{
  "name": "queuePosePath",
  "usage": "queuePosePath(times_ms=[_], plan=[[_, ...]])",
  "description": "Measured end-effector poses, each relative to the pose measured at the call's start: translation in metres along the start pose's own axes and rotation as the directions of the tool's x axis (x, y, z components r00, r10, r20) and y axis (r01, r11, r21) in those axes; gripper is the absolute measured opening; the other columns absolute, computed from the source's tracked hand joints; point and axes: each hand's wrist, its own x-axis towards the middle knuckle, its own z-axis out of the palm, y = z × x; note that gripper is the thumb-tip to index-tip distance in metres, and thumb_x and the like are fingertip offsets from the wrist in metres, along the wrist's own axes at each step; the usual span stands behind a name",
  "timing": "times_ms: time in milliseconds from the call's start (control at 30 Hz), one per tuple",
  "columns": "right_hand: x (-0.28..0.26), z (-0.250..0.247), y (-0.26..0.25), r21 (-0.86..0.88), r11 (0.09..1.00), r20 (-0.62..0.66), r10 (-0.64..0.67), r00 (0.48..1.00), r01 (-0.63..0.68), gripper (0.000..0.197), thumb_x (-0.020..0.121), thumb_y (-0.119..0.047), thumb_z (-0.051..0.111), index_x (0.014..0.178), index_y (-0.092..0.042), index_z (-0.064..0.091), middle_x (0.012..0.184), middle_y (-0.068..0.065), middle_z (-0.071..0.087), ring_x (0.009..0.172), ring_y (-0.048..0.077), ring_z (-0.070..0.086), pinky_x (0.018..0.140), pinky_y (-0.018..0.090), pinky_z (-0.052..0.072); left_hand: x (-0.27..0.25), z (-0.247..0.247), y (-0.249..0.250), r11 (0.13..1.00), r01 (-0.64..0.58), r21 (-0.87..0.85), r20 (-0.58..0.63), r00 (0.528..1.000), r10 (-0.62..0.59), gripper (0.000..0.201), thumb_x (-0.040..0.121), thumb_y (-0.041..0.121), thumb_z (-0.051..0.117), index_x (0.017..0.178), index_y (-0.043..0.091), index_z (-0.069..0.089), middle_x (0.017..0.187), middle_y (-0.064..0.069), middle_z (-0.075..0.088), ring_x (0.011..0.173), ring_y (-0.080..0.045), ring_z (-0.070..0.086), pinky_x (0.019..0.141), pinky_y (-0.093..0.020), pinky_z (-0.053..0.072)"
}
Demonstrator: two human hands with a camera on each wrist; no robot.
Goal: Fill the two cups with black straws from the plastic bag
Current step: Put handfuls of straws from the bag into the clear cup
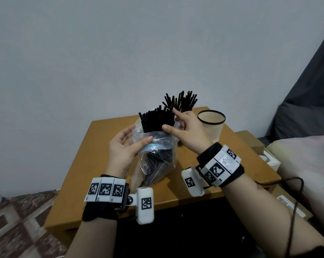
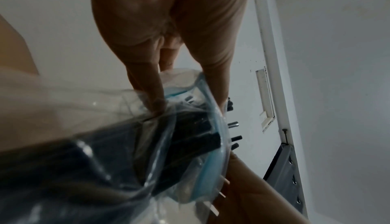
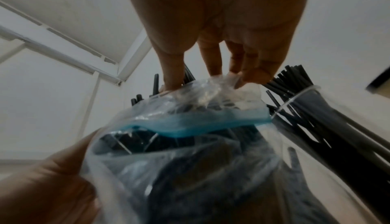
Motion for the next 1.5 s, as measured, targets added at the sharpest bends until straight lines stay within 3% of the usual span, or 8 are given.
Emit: queuePosePath(times_ms=[167,300,367,500,667,1100,1300,1500], plan=[[-0.003,0.006,-0.006,-0.017,1.000,0.017,-0.015,1.000,0.016,0.069,0.083,-0.039,0.067,0.142,-0.016,0.040,0.118,-0.002,0.051,0.106,0.007,0.045,0.090,0.022,0.041,-0.003,-0.004,0.002,0.999,-0.001,0.054,0.016,1.000,0.000,0.077,0.051,0.018,0.083,0.123,0.014,0.056,0.116,0.003,0.059,0.107,-0.017,0.062,0.093,-0.043,0.054],[-0.010,0.010,-0.002,0.101,0.995,0.073,-0.010,0.997,0.003,0.079,0.085,-0.032,0.066,0.149,-0.021,0.022,0.147,-0.003,0.040,0.129,0.012,0.040,0.108,0.033,0.036,-0.006,-0.005,0.000,0.997,0.002,0.072,-0.009,1.000,-0.001,0.078,0.051,0.020,0.083,0.124,0.015,0.055,0.112,0.007,0.059,0.102,-0.010,0.061,0.093,-0.041,0.054],[-0.011,0.009,0.002,0.113,0.993,0.150,-0.041,0.988,0.024,0.079,0.084,-0.031,0.068,0.149,-0.021,0.024,0.149,-0.004,0.037,0.117,0.008,0.043,0.105,0.036,0.040,-0.007,-0.006,-0.001,0.997,0.007,0.076,-0.023,1.000,-0.006,0.077,0.051,0.020,0.084,0.123,0.016,0.055,0.112,0.008,0.058,0.103,-0.010,0.061,0.094,-0.041,0.053],[-0.009,0.006,0.009,0.062,0.996,0.178,-0.071,0.982,0.061,0.078,0.078,-0.034,0.073,0.145,-0.020,0.036,0.141,-0.004,0.040,0.100,0.006,0.048,0.083,0.016,0.044,-0.008,-0.006,-0.003,0.998,0.007,0.070,-0.023,1.000,-0.005,0.081,0.050,0.020,0.084,0.125,0.013,0.055,0.117,0.003,0.058,0.107,-0.014,0.060,0.090,-0.033,0.055],[-0.009,0.013,0.012,0.119,0.991,0.120,0.043,0.992,-0.057,0.064,0.076,-0.032,0.076,0.134,-0.021,0.051,0.125,-0.003,0.049,0.101,0.011,0.052,0.083,0.023,0.045,-0.009,-0.002,-0.003,0.997,0.002,0.078,0.033,0.999,-0.005,0.074,0.066,-0.003,0.080,0.132,0.007,0.049,0.107,0.009,0.057,0.087,0.002,0.059,0.064,-0.010,0.052],[-0.008,0.014,0.001,-0.202,0.979,-0.018,-0.038,0.999,0.033,0.028,0.086,-0.027,0.065,0.111,-0.014,0.064,0.116,0.005,0.054,0.106,0.020,0.053,0.089,0.033,0.048,-0.012,0.002,-0.002,0.988,-0.007,0.157,0.058,0.998,-0.002,0.079,0.063,0.000,0.082,0.134,0.005,0.047,0.114,0.003,0.058,0.087,0.002,0.058,0.065,-0.010,0.053],[-0.007,-0.003,-0.013,-0.138,0.983,-0.086,-0.133,0.987,0.120,0.024,0.089,-0.026,0.063,0.108,-0.011,0.064,0.104,-0.001,0.051,0.094,0.009,0.048,0.074,0.006,0.034,-0.009,0.002,-0.006,0.987,-0.019,0.157,0.030,0.999,0.015,0.081,0.062,0.005,0.085,0.134,0.006,0.048,0.119,0.002,0.054,0.085,0.005,0.054,0.058,-0.006,0.048],[-0.005,-0.024,-0.026,0.079,0.992,-0.129,-0.088,0.988,0.099,0.009,0.084,-0.026,0.069,0.087,-0.019,0.065,0.079,-0.004,0.066,0.079,0.016,0.064,0.069,0.028,0.052,-0.008,0.001,-0.005,0.990,-0.004,0.143,0.013,1.000,0.003,0.081,0.059,0.007,0.085,0.132,0.007,0.049,0.122,-0.001,0.055,0.088,0.000,0.059,0.060,-0.009,0.051]])
